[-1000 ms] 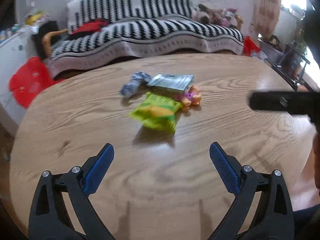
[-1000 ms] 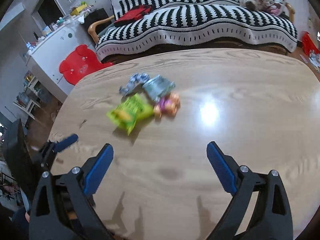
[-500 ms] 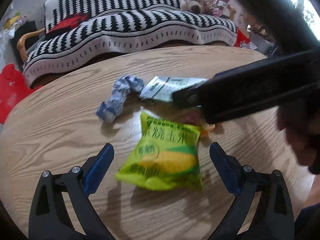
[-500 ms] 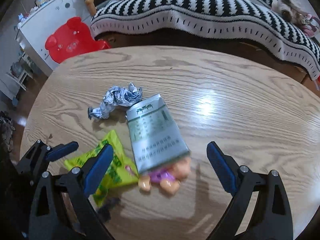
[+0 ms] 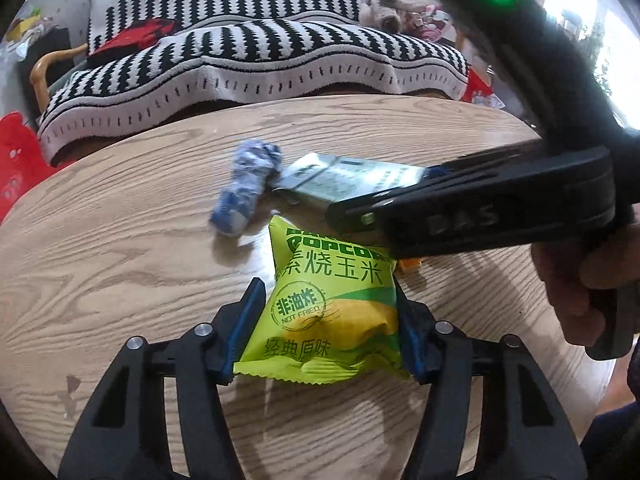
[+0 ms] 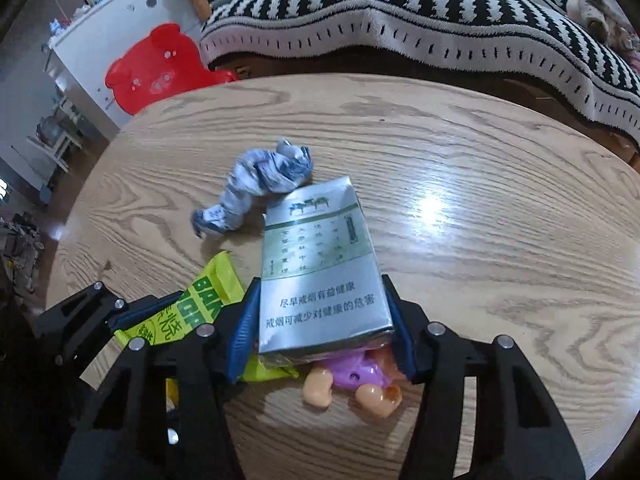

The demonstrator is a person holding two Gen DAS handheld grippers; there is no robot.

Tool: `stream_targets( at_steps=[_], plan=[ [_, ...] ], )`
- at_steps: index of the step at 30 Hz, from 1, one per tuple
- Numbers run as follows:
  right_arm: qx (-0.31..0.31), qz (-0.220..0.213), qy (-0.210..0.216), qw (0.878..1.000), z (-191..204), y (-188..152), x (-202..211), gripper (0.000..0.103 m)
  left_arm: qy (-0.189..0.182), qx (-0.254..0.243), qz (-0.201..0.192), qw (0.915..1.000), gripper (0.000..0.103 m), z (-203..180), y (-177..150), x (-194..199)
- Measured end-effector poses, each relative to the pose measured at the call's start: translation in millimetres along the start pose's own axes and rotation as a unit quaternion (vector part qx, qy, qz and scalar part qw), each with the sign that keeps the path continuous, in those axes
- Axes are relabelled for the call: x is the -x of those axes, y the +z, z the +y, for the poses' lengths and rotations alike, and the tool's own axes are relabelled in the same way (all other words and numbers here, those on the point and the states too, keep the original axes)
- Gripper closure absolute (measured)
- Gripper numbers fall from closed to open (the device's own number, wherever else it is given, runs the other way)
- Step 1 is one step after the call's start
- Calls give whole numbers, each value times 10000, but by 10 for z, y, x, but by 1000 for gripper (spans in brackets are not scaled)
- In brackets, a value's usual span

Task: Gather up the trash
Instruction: 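Grasp the yellow-green popcorn bag with the left gripper while the right gripper grasps the silver cigarette pack, then carry the popcorn bag and cigarette pack over the bin and open both grippers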

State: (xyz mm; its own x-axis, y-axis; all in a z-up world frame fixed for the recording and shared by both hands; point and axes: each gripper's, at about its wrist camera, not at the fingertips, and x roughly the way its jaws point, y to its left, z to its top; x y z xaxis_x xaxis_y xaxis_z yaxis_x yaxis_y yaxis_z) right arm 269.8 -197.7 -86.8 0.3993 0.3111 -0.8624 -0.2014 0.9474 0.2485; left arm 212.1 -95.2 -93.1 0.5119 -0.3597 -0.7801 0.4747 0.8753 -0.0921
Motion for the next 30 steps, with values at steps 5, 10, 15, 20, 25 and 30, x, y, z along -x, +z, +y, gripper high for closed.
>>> stream_targets(
  at_steps=[5, 10, 15, 20, 25, 30],
  plan=[
    [-207, -275, 122, 9993, 1, -154, 383, 47, 28, 108, -46, 9999, 45, 4, -64, 240],
    [-341, -436, 270, 9981, 89, -496, 790, 47, 130, -10, -98, 9999, 45, -137, -301, 720],
    [-306, -502, 343, 9977, 272, -1092, 1202, 47, 242, -67, -148, 9996, 45, -309, -585, 1225],
    [-205, -532, 351, 9978, 501, -1804, 1622, 47, 302, -45, -86, 9995, 45, -540, -994, 1651],
    [-133, -662, 505, 9964, 687, -2461, 1943, 47, 347, 237, 110, 9991, 45, -742, -1495, 1932],
    [-138, -754, 630, 9951, 804, -3046, 2141, 47, 643, -45, 154, 9978, 45, -960, -1873, 2103]
  ],
)
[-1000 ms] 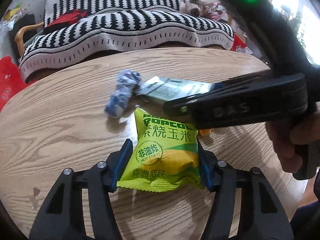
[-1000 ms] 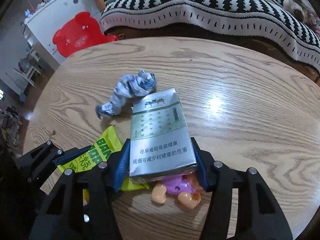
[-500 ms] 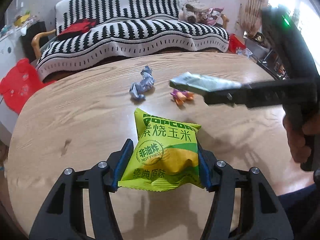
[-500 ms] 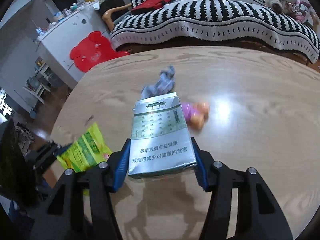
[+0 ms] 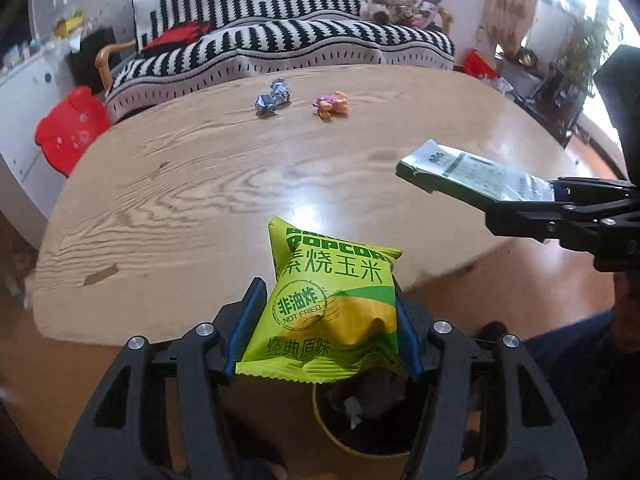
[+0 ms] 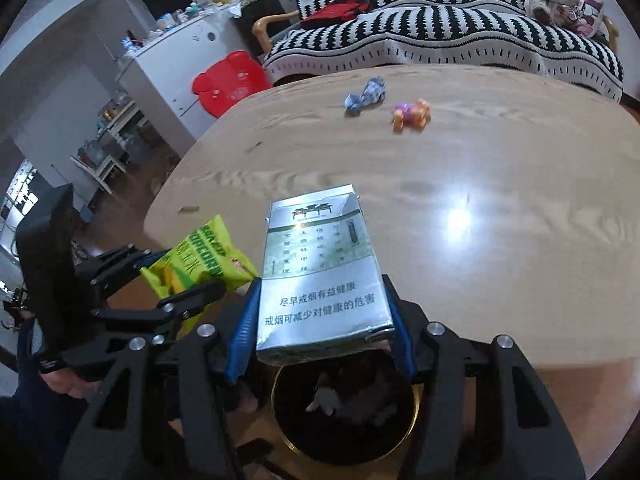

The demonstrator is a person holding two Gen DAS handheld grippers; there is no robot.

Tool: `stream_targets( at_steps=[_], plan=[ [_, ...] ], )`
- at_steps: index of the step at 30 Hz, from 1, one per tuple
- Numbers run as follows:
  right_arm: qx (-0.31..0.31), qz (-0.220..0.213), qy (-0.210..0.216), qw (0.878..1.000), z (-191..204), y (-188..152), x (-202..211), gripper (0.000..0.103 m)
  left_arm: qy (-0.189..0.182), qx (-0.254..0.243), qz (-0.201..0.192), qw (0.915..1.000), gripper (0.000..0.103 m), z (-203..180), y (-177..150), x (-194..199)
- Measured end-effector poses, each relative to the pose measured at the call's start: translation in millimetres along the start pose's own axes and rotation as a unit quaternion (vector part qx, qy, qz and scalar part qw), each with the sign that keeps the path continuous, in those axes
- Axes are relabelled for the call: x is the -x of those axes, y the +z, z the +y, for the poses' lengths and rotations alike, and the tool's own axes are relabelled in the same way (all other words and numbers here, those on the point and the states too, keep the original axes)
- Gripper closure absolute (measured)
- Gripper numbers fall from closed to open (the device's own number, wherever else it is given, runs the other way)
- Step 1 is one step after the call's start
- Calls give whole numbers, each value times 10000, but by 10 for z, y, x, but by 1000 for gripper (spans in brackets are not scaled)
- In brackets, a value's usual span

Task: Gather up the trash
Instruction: 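Carry the popcorn bag and cigarette pack over the bin and open both grippers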

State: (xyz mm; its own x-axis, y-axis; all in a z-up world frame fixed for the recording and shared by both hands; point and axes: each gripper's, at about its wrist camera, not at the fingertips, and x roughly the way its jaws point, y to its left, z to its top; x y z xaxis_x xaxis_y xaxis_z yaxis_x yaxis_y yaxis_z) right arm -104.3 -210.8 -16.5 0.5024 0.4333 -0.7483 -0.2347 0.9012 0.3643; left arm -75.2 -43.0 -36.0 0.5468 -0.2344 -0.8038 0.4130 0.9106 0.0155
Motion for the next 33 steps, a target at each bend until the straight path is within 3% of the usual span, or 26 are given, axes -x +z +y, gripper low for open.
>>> stream_targets(
  at_steps=[6, 12, 20, 33],
  plan=[
    [-65, -13, 82, 9999, 80, -514, 146, 47, -68, -60, 38, 10000, 45, -121, -433, 200],
    [-20, 226, 126, 9997, 149, -858, 91, 47, -187, -263, 315, 9990, 45, -259, -699, 143],
    [-15, 412, 148, 9990, 165, -901, -6, 47, -235, -355, 561, 9975, 45, -350, -763, -9],
    [56, 520, 178, 9985, 183, -892, -22, 47, -246, -371, 630, 9970, 45, -373, -773, -42]
  ],
)
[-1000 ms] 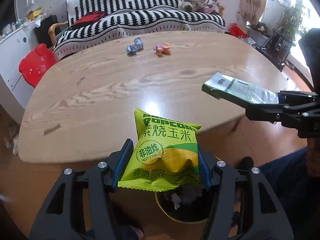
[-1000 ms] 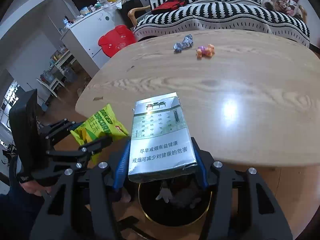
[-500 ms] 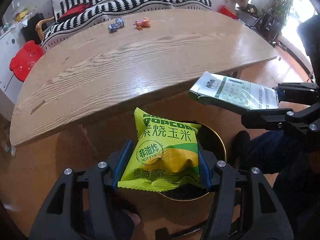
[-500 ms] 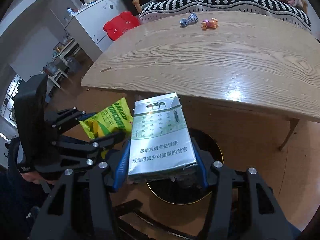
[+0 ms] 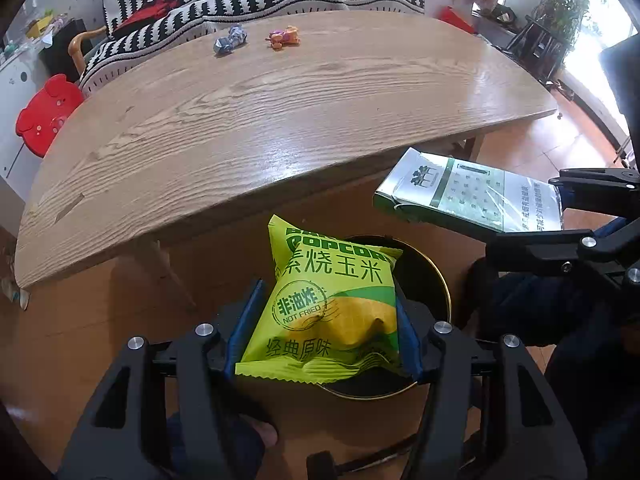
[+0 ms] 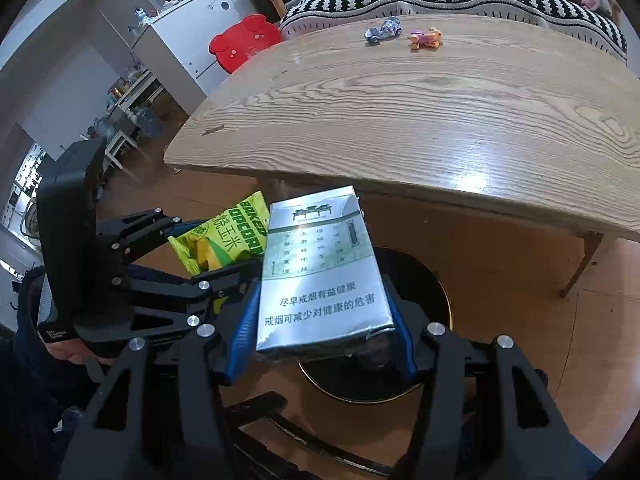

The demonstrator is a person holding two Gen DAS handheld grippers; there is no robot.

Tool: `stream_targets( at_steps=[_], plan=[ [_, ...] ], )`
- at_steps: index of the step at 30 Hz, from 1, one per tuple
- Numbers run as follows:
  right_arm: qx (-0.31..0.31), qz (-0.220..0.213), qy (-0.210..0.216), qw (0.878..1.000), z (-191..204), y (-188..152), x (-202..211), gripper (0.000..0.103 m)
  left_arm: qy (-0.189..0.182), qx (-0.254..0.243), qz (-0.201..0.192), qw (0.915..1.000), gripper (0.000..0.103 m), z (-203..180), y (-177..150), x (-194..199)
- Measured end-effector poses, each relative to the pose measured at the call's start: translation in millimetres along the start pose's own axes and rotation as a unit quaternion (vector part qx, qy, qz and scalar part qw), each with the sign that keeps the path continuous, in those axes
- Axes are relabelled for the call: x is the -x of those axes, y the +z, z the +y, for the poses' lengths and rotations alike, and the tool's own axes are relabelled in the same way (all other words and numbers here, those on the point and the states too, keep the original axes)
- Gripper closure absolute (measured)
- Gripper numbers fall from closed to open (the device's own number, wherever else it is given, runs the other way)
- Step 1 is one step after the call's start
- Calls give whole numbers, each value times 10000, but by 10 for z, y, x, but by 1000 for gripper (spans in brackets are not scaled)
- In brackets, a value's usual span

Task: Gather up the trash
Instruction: 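Carry the popcorn bag and cigarette pack over the bin and open both grippers, then move both tools back over the table toward the foil and doll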

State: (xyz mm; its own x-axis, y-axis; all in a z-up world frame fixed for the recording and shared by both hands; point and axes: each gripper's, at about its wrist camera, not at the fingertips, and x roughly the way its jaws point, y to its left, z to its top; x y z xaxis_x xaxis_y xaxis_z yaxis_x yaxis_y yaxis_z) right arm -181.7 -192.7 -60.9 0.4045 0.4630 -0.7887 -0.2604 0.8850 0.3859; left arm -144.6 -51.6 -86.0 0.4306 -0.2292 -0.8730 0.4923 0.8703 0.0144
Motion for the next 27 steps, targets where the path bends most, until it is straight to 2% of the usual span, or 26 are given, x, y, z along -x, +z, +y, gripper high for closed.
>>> stream_targets(
  at_steps=[17, 19, 20, 27],
  plan=[
    [-55, 7, -3, 10000, -20, -4, -3, 46, -103, -29, 31, 9999, 42, -17, 22, -34],
    [-94, 0, -17, 10000, -31, 3, 0, 39, -122, -13, 32, 9999, 37, -12, 29, -40],
    [-113, -39, -33, 9999, -34, 3, 12, 32, -111, -4, 37, 9999, 29, -11, 32, -42],
    [-134, -88, -9, 9999, -38, 25, 34, 30, -99, 19, 28, 9999, 26, -19, 30, -42]
  ],
)
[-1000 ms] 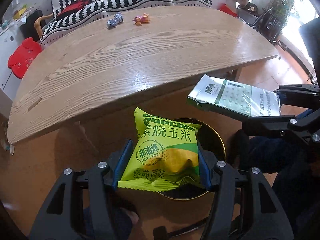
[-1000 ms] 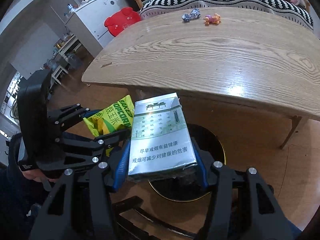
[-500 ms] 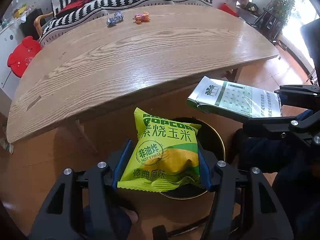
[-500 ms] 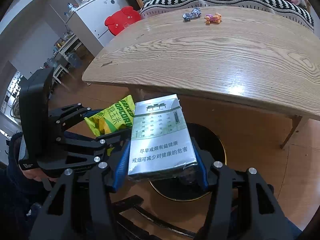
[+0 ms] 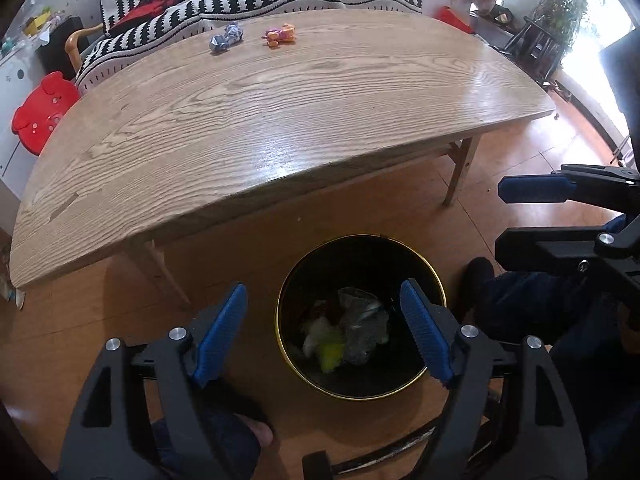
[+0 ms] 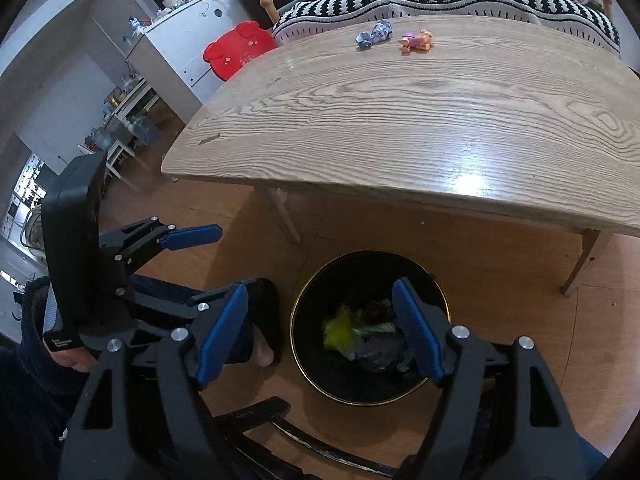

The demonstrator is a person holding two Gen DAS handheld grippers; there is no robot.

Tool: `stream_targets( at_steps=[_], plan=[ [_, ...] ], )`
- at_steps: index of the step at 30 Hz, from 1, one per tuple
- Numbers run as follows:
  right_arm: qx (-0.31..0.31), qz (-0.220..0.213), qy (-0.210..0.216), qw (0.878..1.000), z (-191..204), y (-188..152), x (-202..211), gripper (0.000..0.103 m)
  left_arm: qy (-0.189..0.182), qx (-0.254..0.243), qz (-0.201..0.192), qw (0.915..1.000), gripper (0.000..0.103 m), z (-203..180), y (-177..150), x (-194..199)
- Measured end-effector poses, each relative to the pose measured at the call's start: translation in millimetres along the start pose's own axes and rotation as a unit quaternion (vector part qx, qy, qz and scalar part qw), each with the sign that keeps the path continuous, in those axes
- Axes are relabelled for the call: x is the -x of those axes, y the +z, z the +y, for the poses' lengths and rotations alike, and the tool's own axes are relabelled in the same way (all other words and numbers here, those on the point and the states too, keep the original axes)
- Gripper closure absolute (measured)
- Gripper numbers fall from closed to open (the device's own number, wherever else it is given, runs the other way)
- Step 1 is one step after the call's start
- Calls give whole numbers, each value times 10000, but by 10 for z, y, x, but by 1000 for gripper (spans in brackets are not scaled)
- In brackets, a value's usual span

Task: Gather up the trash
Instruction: 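Move both tools back over the table toward the foil and doll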

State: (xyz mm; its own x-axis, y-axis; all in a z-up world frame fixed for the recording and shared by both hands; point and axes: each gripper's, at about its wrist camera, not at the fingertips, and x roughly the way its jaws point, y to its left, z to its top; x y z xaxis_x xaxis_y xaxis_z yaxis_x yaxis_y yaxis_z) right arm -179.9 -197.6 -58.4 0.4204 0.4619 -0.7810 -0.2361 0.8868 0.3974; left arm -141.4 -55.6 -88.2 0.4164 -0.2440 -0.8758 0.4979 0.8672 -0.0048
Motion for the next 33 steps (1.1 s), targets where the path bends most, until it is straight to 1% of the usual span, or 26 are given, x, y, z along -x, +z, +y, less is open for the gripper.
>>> stream_targets(
  at_steps=[8, 12, 15, 17, 18, 20, 21, 23, 25, 26, 30, 33],
  plan=[
    [12, -11, 1, 10000, 11, 11, 15, 29, 8, -52, 16, 10000, 26, -21, -10, 3],
    [20, -6, -13, 10000, 11, 22, 14, 29, 24, 39, -22, 10000, 26, 5, 2, 24],
    [6, -69, -39, 10000, -9, 95, 36, 28, -6, 156, -108, 9998, 26, 71, 63, 82],
    [26, -140, -109, 9998, -13, 206, 61, 26, -24, 308, -238, 9992, 19, 153, 147, 145],
    [48, -184, -155, 9997, -14, 279, 75, 26, -30, 360, -284, 9989, 19, 188, 185, 167],
    [96, -276, -260, 9992, -17, 428, 104, 26, -6, 414, -399, 9983, 18, 281, 327, 231],
    [121, -364, -352, 9986, -25, 566, 126, 25, 51, 423, -470, 9980, 18, 332, 419, 261],
    [106, -533, -538, 9971, -63, 834, 154, 24, 242, 451, -697, 9963, 12, 455, 647, 316],
    [54, -634, -700, 9955, -115, 1093, 136, 23, 520, 452, -877, 9938, 12, 593, 905, 304],
    [32, -695, -832, 9941, -159, 1293, 99, 23, 642, 476, -914, 9926, 11, 665, 1039, 274],
    [-46, -806, -1172, 9898, -373, 1936, -121, 22, 759, 681, -987, 9899, 11, 991, 1646, 4],
    [-233, -841, -1317, 9874, -627, 2423, -369, 22, 725, 970, -936, 9882, 11, 1270, 2150, -388]
  ],
)
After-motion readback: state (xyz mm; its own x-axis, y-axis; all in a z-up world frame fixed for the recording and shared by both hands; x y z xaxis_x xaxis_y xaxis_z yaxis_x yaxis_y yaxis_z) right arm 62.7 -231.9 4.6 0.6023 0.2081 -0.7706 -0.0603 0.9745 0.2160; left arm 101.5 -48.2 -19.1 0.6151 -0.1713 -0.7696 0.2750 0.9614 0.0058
